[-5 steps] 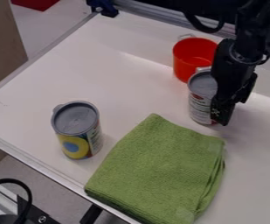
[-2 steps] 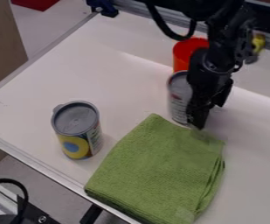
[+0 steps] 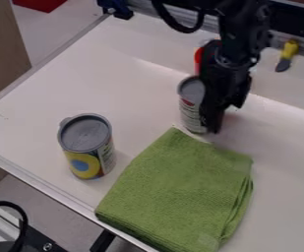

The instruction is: Move the robotic arm with a gripper to the right and then to the left

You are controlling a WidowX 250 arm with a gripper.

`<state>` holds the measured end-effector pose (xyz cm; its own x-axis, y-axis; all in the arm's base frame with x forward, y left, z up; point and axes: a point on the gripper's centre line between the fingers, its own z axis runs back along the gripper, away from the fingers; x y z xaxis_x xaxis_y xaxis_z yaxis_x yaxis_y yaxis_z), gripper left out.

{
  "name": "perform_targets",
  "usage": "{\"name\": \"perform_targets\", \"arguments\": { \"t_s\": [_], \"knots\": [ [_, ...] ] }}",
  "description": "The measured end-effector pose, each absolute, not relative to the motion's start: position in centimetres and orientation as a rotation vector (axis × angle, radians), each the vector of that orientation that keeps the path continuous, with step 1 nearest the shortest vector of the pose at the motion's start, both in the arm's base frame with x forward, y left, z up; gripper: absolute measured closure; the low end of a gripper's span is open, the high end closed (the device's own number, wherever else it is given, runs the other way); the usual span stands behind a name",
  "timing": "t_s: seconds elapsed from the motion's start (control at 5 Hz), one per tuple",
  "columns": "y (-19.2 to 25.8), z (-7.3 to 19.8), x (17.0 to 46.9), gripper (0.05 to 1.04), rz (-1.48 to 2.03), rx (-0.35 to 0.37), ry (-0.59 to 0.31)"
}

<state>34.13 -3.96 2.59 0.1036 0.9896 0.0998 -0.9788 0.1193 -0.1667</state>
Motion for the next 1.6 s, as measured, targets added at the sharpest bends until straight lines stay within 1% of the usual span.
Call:
{"name": "perform_targets", "arguments": {
  "t_s": [0.2,0.4,0.6,1.0,1.2,1.4,1.6],
  "knots": [
    [-2.5,2.2,33.7,0.085,1.421,-0.043,-0.186],
    [-0.9,1.5,33.3,0.085,1.423,-0.036,-0.193],
    [1.6,1.8,33.0,0.085,1.433,-0.061,-0.197],
    [5.8,2.4,33.6,0.085,1.420,-0.073,-0.261],
    [8.0,2.9,34.1,0.085,1.418,-0.084,-0.273],
    [10.6,3.0,34.5,0.085,1.424,-0.062,-0.268],
    [12.6,2.7,34.1,0.085,1.398,-0.040,-0.275]
  ]
}}
